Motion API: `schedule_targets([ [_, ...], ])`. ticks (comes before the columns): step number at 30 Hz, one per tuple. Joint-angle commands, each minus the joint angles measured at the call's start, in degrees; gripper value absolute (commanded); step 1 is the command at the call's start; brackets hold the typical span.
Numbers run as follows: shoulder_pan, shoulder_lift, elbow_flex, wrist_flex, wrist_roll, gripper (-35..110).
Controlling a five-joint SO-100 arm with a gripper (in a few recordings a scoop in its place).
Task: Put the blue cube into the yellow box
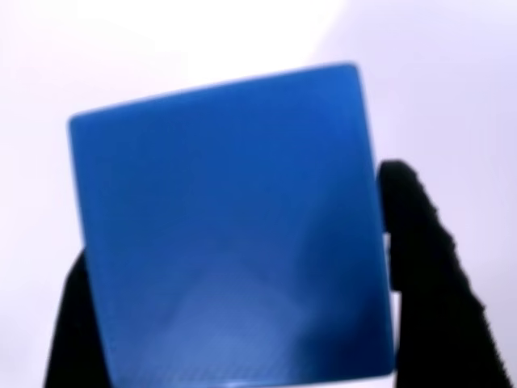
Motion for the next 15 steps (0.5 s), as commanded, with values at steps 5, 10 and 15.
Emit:
schedule_targets([
  [5, 22.4, 9.0, -14.9, 9.4, -2.8, 12],
  [10, 36.0, 11.2, -17.4, 15.0, -2.6, 12],
  [15, 48.2, 13.6, -19.1, 21.4, -1.7, 12],
])
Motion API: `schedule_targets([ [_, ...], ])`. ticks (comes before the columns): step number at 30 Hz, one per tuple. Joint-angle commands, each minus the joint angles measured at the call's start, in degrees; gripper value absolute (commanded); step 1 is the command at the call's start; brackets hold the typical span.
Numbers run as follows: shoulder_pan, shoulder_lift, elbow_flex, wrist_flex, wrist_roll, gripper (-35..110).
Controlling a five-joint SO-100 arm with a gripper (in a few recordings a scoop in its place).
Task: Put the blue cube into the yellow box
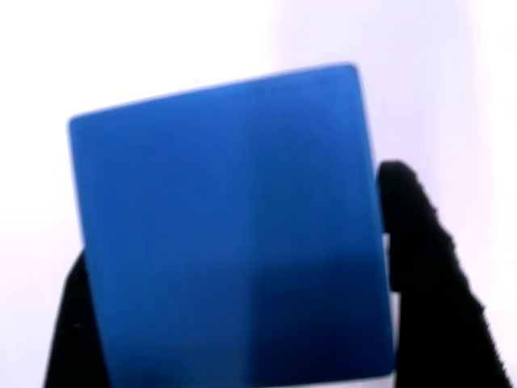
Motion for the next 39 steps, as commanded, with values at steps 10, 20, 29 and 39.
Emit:
schedule_targets([
  [10, 31.3, 13.7, -14.0, 17.3, 4.3, 12],
  [20, 49.7, 15.3, -13.4, 29.5, 6.3, 12],
  [29, 63.5, 17.1, -5.0, 32.1, 4.8, 12],
  [39, 69.3, 26.0, 11.7, 29.2, 3.6, 11],
])
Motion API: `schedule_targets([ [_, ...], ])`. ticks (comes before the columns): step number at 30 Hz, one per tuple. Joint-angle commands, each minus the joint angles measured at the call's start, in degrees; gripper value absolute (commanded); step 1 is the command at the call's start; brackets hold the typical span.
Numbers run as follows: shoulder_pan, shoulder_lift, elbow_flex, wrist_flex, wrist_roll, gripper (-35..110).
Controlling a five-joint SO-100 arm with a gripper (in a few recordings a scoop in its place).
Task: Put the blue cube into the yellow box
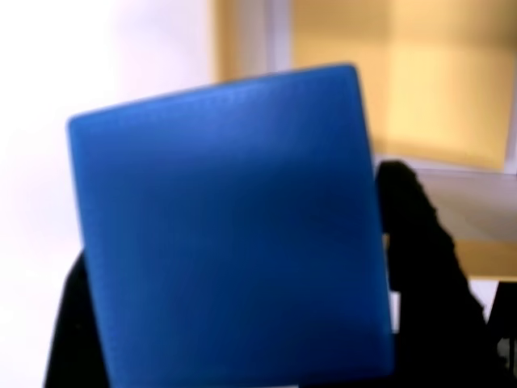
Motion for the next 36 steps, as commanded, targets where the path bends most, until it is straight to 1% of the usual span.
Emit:
schedule_targets([
  [1, 2.5, 9.1, 2.5, -2.2, -0.4, 11],
  [7, 3.3, 11.1, 7.7, -5.6, 1.0, 11],
  [12, 4.5, 10.0, 11.2, -12.3, 1.9, 11],
  [20, 4.9, 7.6, 15.2, -17.8, 2.9, 11],
  [26, 5.1, 7.6, 21.5, -25.1, 3.4, 12],
  [31, 5.3, 9.5, 25.6, -26.7, 3.6, 12],
  [36, 6.2, 12.9, 31.7, -30.5, 4.7, 15],
])
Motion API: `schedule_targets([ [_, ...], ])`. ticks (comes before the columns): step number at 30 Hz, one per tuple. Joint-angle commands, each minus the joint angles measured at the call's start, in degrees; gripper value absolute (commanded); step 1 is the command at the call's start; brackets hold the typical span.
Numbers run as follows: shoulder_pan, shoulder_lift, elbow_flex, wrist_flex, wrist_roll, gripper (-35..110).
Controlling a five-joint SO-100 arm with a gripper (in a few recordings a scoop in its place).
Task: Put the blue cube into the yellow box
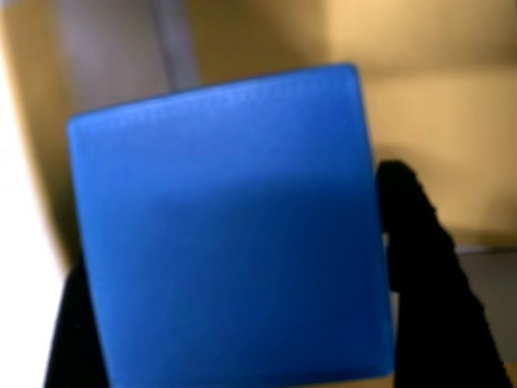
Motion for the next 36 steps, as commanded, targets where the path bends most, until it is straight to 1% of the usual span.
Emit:
schedule_targets([
  [1, 2.5, 6.2, 1.8, -3.2, 0.5, 16],
  [6, 3.8, 7.9, 4.6, -4.5, 1.0, 21],
  [10, 4.6, 8.6, 5.4, -4.7, 1.0, 33],
  [14, 5.0, 10.0, 5.5, -3.8, -1.3, 40],
  [16, 5.1, 11.3, 5.2, -2.1, -2.4, 42],
  [19, 5.2, 14.9, 3.3, 3.4, -4.7, 43],
  [25, 3.9, 26.5, -3.5, 18.8, -11.2, 41],
  [31, -3.5, 33.4, -12.0, 31.1, -13.4, 27],
  [36, -13.4, 36.0, -13.0, 32.8, -12.4, 17],
])
